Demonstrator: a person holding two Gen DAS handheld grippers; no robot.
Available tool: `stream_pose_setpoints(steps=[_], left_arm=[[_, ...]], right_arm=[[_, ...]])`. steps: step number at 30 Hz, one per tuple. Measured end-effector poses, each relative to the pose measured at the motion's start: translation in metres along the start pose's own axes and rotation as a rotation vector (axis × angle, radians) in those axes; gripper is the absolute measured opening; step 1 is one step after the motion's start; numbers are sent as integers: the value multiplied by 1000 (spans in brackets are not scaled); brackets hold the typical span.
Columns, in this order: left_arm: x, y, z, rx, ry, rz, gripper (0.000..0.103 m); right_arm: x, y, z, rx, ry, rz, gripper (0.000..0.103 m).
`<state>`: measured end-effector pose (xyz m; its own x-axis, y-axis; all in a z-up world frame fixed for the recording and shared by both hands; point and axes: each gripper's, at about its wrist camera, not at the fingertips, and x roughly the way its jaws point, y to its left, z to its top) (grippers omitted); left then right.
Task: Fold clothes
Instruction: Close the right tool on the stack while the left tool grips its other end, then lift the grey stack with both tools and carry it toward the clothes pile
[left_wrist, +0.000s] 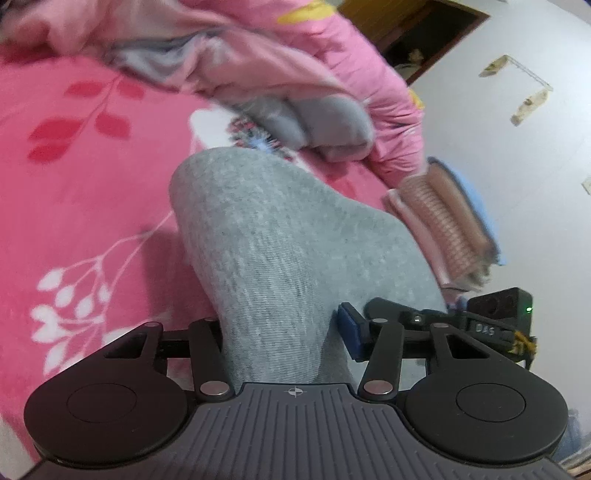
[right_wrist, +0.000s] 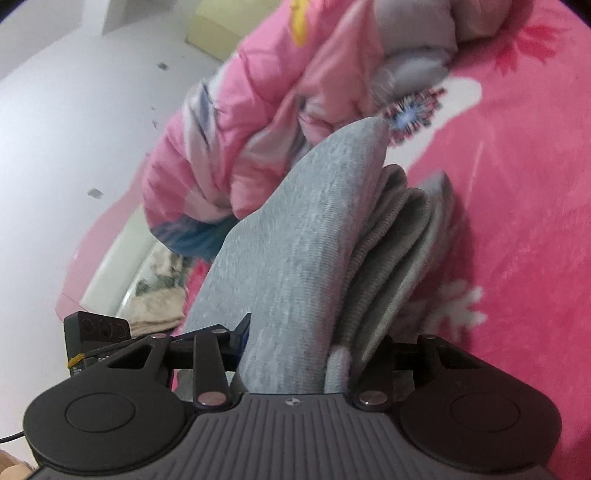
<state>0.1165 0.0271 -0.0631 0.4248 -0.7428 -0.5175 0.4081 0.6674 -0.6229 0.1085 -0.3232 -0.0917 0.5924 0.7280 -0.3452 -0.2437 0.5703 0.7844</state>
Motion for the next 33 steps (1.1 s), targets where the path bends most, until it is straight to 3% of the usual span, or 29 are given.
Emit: stream_pose_setpoints(steps=[5,12,16,20,27,33], left_arm=[[-7,-57,6,84,-14,-18,49],[15,-164,9,262,7,-118,49],[57,-229,8,340,52,-223,49],[117,-288,-2,365,127,-331,49],[231,-354,-26,288,272,-486,49],[304,-363,-34,189,346,-506,49]], right_arm=[[-43,20,-5,-30,-83,29,45],[-156,32,-13,-80,-269,14,45],[-239,32,-16,-111,-379,-70,45],[-315,24,-17,-122,-441,-213,45],[-416,-12,4,-72,-418,-443,45],[-439,-58,50,-80,-286,-528,45]])
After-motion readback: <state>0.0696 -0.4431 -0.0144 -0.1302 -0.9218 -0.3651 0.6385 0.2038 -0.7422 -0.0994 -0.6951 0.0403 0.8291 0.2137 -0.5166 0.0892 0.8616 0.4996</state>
